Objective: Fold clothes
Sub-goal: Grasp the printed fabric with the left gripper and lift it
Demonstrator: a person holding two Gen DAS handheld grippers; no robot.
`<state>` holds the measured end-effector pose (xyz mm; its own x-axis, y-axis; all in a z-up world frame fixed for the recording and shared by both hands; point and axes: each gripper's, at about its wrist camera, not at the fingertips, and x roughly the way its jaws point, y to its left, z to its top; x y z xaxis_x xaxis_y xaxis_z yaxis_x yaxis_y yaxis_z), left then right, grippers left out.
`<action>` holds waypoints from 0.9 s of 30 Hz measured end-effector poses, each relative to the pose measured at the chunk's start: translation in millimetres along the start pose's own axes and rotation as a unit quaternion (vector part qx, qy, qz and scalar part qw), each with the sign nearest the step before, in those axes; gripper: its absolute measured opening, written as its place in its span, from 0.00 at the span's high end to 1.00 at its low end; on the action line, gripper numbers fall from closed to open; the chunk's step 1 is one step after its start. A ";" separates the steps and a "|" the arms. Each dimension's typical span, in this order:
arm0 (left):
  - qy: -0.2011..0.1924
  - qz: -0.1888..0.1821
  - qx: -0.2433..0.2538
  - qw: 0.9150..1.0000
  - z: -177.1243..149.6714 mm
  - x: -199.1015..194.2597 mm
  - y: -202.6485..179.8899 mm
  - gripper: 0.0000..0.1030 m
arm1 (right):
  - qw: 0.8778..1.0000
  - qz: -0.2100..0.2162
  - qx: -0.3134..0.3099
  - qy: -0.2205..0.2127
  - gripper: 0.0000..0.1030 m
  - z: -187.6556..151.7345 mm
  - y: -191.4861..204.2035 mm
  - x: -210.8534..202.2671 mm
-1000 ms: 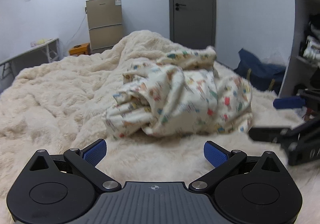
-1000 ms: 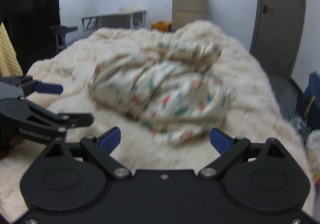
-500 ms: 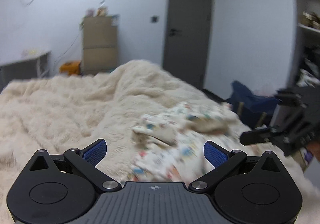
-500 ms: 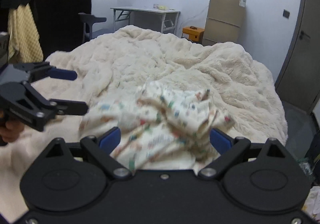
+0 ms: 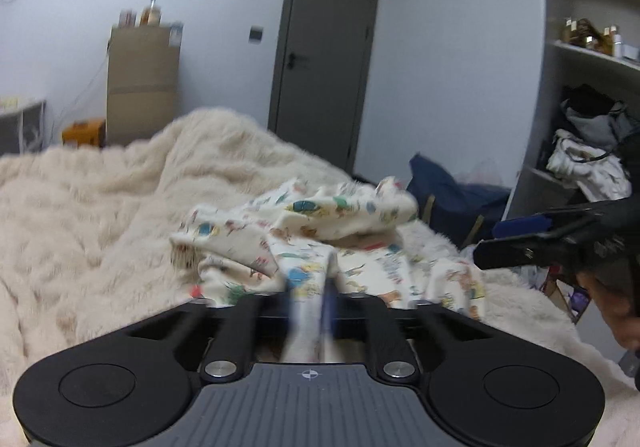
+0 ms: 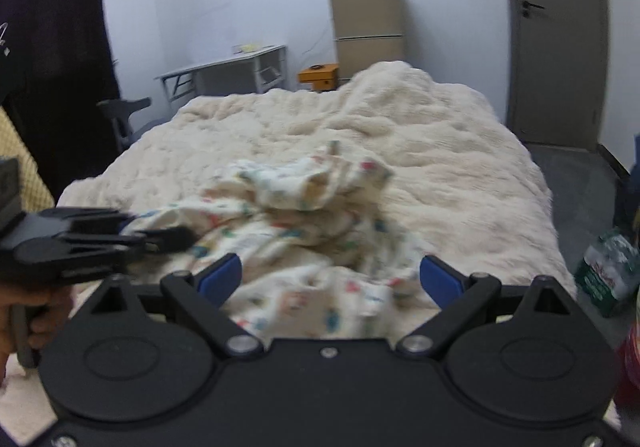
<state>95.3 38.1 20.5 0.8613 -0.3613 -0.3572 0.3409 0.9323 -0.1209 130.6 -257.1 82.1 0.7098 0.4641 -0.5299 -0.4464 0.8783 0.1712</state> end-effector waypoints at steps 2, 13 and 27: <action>-0.023 -0.014 -0.001 1.000 -2.9 -16.4 3.0 0.95 | 1.000 0.000 0.019 0.002 0.07 -1.1 -14.6 2.4; -0.129 -0.004 -0.010 0.992 12.2 -122.1 57.4 0.97 | 0.999 0.007 0.045 0.009 0.15 -6.7 -41.7 18.3; -0.016 -0.038 0.096 0.995 -0.6 -97.7 16.7 0.16 | 0.997 0.052 0.045 0.038 0.14 -8.3 -33.9 20.2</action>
<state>16.6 89.0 52.8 0.8410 -0.4330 -0.3244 0.4677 0.8832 0.0336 155.6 -278.5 58.6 0.6178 0.5454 -0.5665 -0.4614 0.8347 0.3005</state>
